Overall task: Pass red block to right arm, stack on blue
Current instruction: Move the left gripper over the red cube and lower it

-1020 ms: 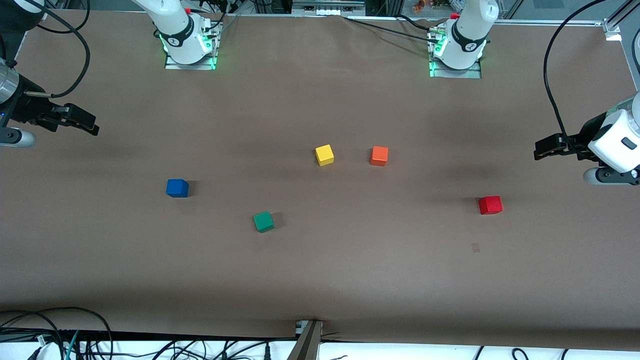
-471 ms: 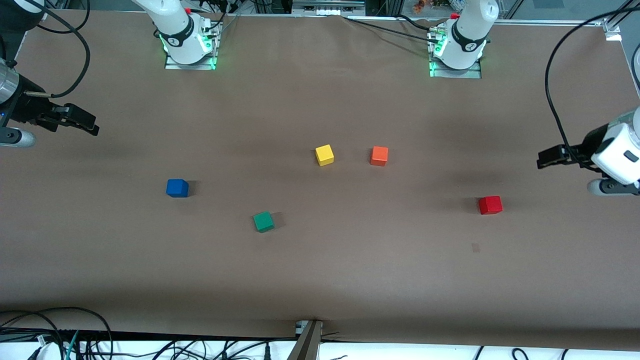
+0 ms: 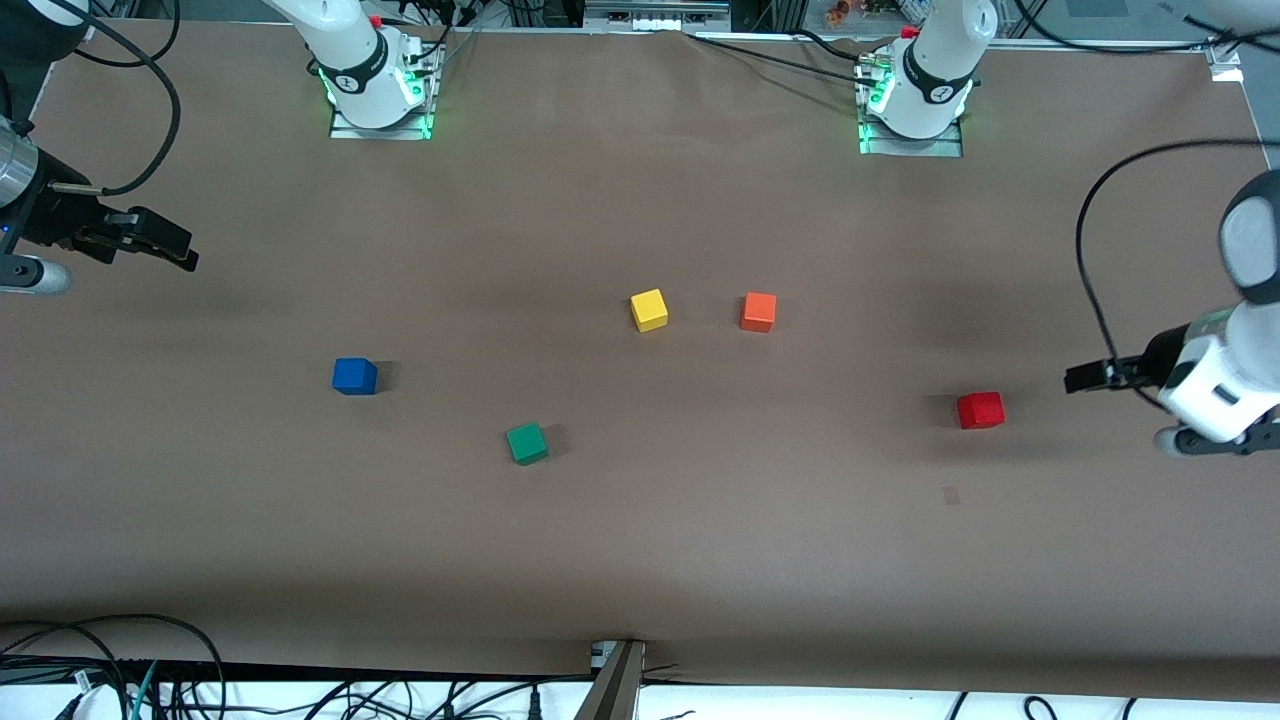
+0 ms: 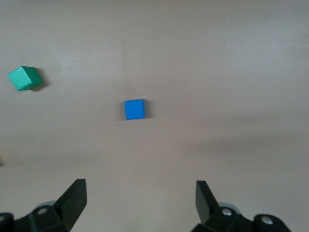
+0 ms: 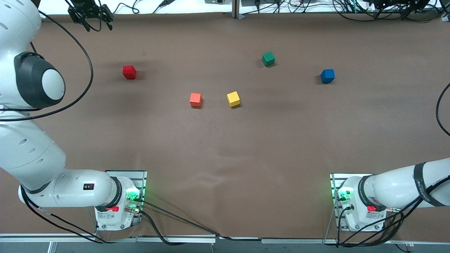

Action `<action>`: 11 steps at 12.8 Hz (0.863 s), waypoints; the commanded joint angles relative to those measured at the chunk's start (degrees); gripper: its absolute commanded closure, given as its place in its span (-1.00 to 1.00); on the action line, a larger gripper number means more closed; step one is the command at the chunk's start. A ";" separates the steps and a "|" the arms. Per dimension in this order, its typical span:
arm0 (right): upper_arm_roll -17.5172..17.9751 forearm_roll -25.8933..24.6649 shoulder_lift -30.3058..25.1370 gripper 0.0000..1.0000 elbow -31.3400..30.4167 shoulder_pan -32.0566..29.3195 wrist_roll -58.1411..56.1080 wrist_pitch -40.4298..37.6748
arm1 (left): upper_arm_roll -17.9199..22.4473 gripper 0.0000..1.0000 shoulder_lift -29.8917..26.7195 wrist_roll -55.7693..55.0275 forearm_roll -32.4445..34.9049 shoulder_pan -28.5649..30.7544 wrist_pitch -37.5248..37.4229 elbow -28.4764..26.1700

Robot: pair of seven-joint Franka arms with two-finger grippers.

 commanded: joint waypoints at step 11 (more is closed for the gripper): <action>0.12 0.24 -0.11 -1.00 0.59 -0.14 -0.44 -0.02 | -0.88 -1.00 0.86 1.04 -0.90 0.83 42.77 -31.59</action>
